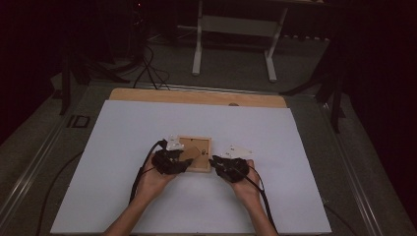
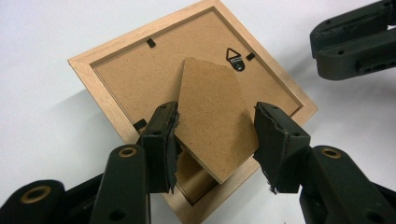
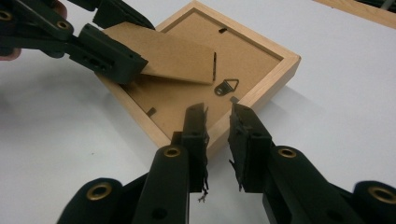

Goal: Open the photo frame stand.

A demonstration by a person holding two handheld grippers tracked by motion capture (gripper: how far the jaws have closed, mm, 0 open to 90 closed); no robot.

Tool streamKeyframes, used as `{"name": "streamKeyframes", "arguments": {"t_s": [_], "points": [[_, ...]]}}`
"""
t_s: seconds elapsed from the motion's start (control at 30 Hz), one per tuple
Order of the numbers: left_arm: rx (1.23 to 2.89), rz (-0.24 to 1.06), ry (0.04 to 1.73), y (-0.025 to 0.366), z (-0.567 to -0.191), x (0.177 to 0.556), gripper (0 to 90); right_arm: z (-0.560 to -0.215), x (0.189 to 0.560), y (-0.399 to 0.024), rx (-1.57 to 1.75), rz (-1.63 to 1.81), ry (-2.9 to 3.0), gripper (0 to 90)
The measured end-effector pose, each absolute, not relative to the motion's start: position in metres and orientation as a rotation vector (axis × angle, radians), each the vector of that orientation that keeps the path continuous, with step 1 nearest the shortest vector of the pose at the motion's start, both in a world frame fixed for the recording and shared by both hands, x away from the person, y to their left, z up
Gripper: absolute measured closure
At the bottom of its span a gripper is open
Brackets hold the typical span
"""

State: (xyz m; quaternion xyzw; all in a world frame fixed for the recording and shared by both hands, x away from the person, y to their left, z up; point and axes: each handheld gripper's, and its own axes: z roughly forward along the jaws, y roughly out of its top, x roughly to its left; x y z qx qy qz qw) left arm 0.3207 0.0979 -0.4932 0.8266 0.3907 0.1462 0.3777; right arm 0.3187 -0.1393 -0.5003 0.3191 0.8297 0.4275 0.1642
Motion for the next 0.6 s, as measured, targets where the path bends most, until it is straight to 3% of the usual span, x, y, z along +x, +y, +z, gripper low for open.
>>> {"name": "streamKeyframes", "arguments": {"t_s": [0.6], "points": [[2.111,0.482,0.946,0.097,-0.497,0.302,52.1,-0.487,0.331,-0.139,0.904,1.191,2.368,72.2]]}}
